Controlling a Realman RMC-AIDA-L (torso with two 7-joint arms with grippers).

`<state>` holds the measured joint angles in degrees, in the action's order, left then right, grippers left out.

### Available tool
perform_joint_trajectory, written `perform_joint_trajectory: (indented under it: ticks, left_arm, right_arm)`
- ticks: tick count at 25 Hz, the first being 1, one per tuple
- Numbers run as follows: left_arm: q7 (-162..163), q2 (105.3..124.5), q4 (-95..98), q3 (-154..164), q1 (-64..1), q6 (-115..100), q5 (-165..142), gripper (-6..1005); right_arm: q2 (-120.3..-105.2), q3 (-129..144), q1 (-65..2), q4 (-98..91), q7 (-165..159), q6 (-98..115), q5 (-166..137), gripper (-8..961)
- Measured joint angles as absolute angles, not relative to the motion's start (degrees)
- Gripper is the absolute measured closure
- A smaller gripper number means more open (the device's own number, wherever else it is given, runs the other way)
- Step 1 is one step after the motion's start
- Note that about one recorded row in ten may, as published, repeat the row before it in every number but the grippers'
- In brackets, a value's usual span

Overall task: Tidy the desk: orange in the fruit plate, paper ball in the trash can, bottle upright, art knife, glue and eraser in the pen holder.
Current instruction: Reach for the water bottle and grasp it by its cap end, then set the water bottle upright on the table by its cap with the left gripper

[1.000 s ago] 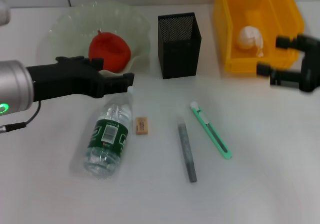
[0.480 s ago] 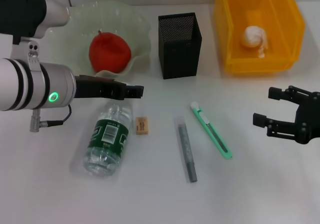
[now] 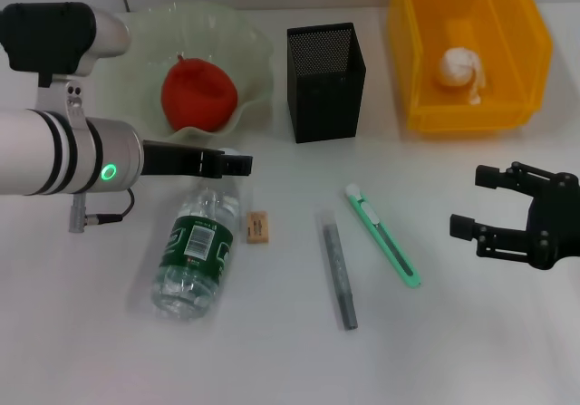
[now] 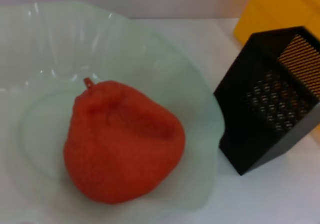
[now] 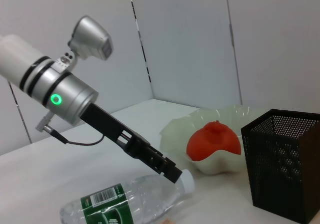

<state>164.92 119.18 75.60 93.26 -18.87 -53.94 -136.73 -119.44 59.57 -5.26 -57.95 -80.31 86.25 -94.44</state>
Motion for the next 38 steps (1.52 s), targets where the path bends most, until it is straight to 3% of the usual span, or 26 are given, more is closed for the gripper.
perform_joint_trajectory:
  ticks: [16,27,30,35,37,38]
  left_arm:
    - [164.6,119.09,67.0,93.8,-24.1,-51.5,-137.7,236]
    - [162.6,118.85,67.0,93.5,-24.7,-51.8,-137.6,518]
    - [159.8,118.71,68.3,92.9,-24.8,-55.0,-137.5,530]
    - [153.7,118.53,75.3,90.2,-22.3,-60.9,-136.5,543]
    - [141.9,118.53,83.0,85.6,-16.2,-64.1,-127.7,543]
    - [141.9,118.53,83.0,85.6,-16.2,-64.1,-127.7,544]
  right_arm:
    - [-119.37,59.6,-5.4,-56.6,-80.2,86.3,-94.8,141]
    - [-119.35,59.5,-5.4,-56.3,-80.4,86.3,-94.7,148]
    - [-119.34,59.2,-5.4,-56.2,-80.5,86.3,-94.7,150]
    - [-119.26,59.0,-5.7,-56.2,-80.8,87.9,-94.8,153]
    - [-119.26,59.0,-5.7,-56.2,-80.8,87.9,-94.7,155]
    - [-119.26,59.0,-5.8,-56.1,-80.8,87.9,-94.7,155]
